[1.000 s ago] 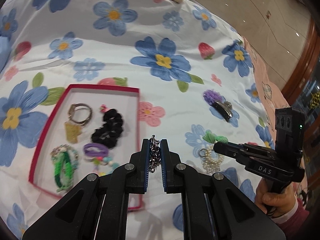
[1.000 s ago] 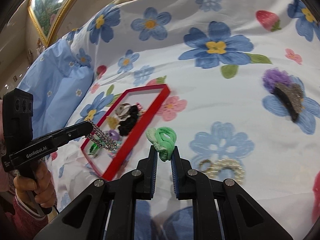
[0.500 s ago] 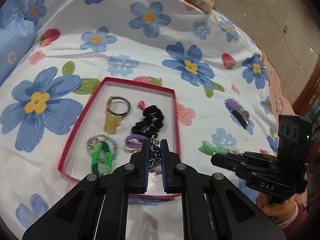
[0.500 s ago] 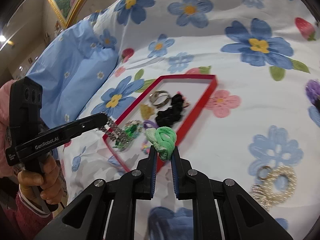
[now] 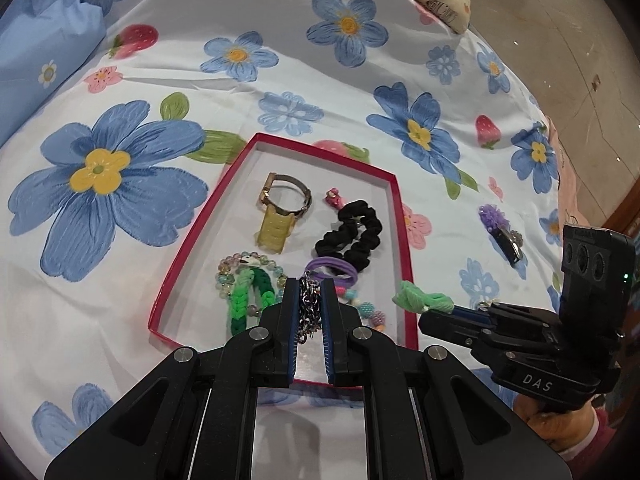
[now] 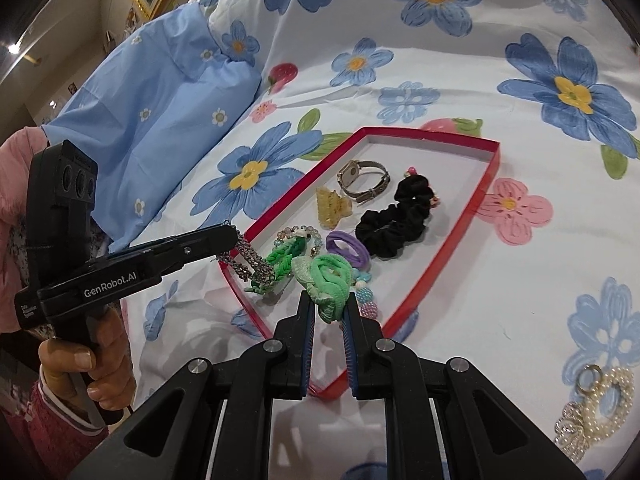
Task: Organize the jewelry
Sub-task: 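Carry the silver chain and green hair tie into the red box with both tools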
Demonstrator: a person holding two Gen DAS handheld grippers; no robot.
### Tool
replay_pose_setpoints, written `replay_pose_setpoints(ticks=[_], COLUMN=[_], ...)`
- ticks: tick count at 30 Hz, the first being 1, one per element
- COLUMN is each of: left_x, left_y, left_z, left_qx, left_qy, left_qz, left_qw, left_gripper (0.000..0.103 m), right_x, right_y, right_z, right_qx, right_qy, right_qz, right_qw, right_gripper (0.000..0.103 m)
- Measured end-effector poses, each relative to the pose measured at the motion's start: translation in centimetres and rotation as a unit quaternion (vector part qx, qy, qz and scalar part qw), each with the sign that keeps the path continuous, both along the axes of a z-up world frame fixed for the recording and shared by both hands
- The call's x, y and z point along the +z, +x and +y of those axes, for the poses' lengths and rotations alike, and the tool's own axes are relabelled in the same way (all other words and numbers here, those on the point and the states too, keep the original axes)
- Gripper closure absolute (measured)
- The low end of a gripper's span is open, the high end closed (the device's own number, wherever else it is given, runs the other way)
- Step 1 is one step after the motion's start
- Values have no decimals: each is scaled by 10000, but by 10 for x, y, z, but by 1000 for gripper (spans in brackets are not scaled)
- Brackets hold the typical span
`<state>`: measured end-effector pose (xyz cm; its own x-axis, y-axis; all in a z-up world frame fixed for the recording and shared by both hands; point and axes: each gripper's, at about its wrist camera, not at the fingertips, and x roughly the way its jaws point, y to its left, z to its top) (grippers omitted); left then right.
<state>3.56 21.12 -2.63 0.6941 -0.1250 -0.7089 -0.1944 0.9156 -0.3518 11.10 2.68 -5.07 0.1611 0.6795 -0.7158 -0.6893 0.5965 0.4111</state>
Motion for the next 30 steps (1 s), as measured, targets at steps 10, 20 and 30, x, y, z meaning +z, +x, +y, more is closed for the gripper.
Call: replay_pose_setpoints(ticks=[10,20,30], left_x=[-18,-34,-49], left_y=[5,5,4], left_z=[11,22,27], left_qx=[57,148,190], left_qy=[-82,-152,-196], left_qz=[159,328,506], left_qw=[9998,9992,9983], left_gripper=[94,94,94], right_x=[-18,-29,-41], right_y=[4,5,4], right_z=[18,32,40], right_qx=[106,219,374], right_qy=[-244,-541,-834], right_qz=[78,10,68], right_qw=[9996,9983,9958], right_gripper=[90,90,87])
